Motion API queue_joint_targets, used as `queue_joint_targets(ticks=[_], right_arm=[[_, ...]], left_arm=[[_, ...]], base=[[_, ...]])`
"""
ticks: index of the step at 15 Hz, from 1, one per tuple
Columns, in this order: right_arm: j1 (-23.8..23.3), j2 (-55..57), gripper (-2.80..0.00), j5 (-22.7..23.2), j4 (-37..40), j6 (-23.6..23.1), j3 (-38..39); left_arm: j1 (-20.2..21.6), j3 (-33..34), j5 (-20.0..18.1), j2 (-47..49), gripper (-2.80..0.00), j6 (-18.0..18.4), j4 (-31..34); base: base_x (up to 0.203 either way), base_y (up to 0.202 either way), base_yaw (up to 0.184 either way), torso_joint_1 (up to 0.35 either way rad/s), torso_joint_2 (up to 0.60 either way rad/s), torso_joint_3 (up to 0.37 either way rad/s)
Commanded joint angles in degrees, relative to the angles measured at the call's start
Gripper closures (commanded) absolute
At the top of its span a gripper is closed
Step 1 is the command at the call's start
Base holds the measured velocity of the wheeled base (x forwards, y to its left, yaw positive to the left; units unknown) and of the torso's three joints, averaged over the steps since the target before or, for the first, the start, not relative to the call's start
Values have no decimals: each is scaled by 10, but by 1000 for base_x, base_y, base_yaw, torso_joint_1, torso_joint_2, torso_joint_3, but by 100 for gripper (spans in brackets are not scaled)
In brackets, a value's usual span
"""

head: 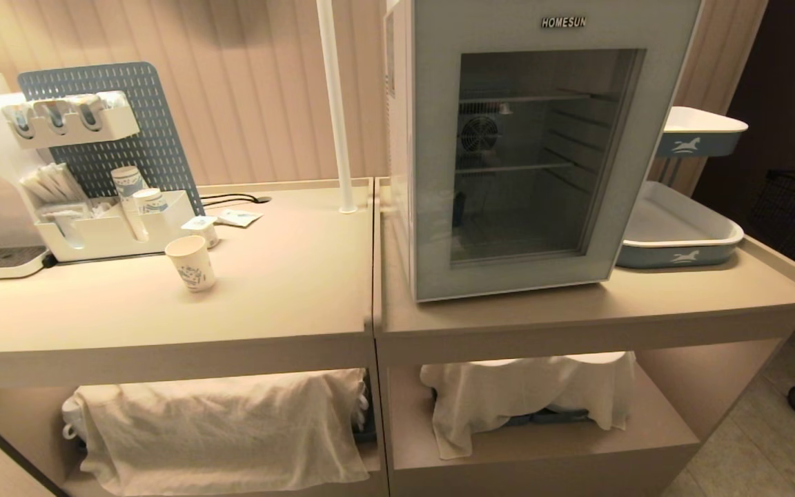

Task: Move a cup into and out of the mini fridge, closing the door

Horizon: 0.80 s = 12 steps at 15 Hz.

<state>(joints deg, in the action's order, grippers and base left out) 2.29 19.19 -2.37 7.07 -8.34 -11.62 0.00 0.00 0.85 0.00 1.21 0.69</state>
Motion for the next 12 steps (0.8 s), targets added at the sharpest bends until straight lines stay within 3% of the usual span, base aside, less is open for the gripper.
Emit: queue_joint_targets(ticks=[1, 7, 10, 12], right_arm=[[-7, -58, 0, 2, 21, 2, 10], [-22, -173, 0, 17, 83, 19, 19], [-23, -191, 0, 17, 40, 17, 53], [-23, -192, 0, 13, 67, 19, 57]], left_arm=[[0, 1, 0, 0, 0, 0, 0], [0, 1, 0, 1, 0, 0, 0], [0, 1, 0, 1, 0, 0, 0], [0, 1, 0, 1, 0, 0, 0]], base=[[0, 0, 0, 0, 0, 0], [0, 0, 0, 0, 0, 0], [0, 0, 0, 0, 0, 0], [0, 0, 0, 0, 0, 0]])
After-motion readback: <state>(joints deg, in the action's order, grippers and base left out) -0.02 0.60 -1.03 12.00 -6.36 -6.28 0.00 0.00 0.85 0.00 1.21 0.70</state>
